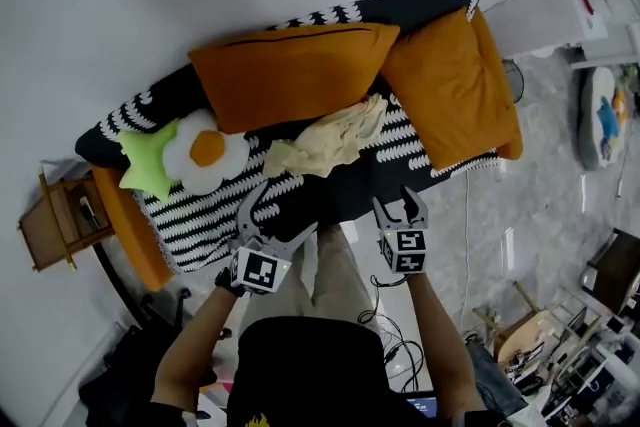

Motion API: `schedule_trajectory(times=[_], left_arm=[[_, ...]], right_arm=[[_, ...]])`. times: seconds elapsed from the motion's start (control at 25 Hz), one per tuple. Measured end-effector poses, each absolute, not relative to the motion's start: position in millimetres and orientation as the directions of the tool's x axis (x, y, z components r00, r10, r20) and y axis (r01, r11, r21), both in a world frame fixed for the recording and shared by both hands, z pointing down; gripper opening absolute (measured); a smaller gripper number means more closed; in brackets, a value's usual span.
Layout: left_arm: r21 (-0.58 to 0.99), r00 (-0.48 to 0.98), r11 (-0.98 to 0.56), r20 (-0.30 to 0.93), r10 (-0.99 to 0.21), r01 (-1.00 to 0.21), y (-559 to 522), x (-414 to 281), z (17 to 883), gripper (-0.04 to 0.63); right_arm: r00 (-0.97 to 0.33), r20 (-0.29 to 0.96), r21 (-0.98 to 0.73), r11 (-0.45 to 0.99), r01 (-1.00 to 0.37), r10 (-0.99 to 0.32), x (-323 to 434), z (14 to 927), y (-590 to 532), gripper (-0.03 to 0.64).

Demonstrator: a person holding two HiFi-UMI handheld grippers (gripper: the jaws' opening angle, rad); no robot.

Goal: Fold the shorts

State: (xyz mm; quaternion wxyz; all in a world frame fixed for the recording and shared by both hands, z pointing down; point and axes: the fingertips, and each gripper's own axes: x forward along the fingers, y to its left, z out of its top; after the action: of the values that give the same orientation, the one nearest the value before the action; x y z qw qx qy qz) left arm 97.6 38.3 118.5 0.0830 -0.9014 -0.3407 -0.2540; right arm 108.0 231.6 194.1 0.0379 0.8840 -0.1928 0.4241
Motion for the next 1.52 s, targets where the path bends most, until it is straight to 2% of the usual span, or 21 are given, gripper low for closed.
schedule_trajectory(times=[0.2,0.4,0.48,0.68,0.8,0.84,0.88,0.92,1.0,1.16,1.24,1.44,1.52], left_arm=[[0.05,0.601,-0.72,0.512,0.613,0.692,40,121,198,0.506],[0.16,0.536,-0.705,0.542,0.647,0.69,68,115,294,0.506],[0.165,0.54,-0.711,0.542,0.644,0.683,71,118,323,0.506],[0.107,0.608,-0.749,0.515,0.604,0.654,44,135,373,0.506],[0.102,0.585,-0.752,0.565,0.583,0.651,23,125,398,0.506],[0.091,0.566,-0.744,0.591,0.575,0.662,16,118,403,0.506],[0.072,0.553,-0.736,0.613,0.565,0.673,9,112,406,0.506],[0.05,0.548,-0.732,0.628,0.552,0.679,0,108,406,0.506],[0.031,0.55,-0.745,0.654,0.519,0.666,-21,107,403,0.506],[0.043,0.584,-0.788,0.647,0.491,0.614,-46,111,392,0.506],[0.044,0.574,-0.786,0.658,0.488,0.617,-46,111,390,0.506],[0.076,0.551,-0.765,0.649,0.524,0.639,-21,111,390,0.506],[0.086,0.537,-0.751,0.646,0.542,0.655,-8,113,393,0.506]], right_arm=[[0.541,0.794,-0.073,-0.927,-0.368,-0.278,136,304,220,0.26],[0.438,0.874,-0.029,-0.921,-0.388,-0.212,147,450,232,0.236],[0.419,0.889,-0.022,-0.931,-0.363,-0.184,155,493,235,0.235],[0.411,0.882,-0.086,-0.937,-0.339,-0.229,164,559,220,0.213],[0.409,0.881,-0.087,-0.931,-0.354,-0.238,165,575,215,0.177],[0.407,0.881,-0.093,-0.932,-0.351,-0.241,164,576,214,0.148],[0.407,0.88,-0.099,-0.933,-0.346,-0.244,162,575,214,0.091],[0.41,0.878,-0.103,-0.934,-0.342,-0.247,161,573,214,0.068],[0.42,0.87,-0.119,-0.936,-0.332,-0.259,158,560,213,0.039],[0.407,0.863,-0.171,-0.932,-0.319,-0.298,133,522,225,0.032],[0.403,0.878,-0.153,-0.949,-0.275,-0.259,108,514,264,0.032],[0.333,0.943,-0.006,-1.0,0.022,0.001,36,514,403,0.031],[0.312,0.949,0.027,-0.999,0.039,0.038,24,508,419,0.031]])
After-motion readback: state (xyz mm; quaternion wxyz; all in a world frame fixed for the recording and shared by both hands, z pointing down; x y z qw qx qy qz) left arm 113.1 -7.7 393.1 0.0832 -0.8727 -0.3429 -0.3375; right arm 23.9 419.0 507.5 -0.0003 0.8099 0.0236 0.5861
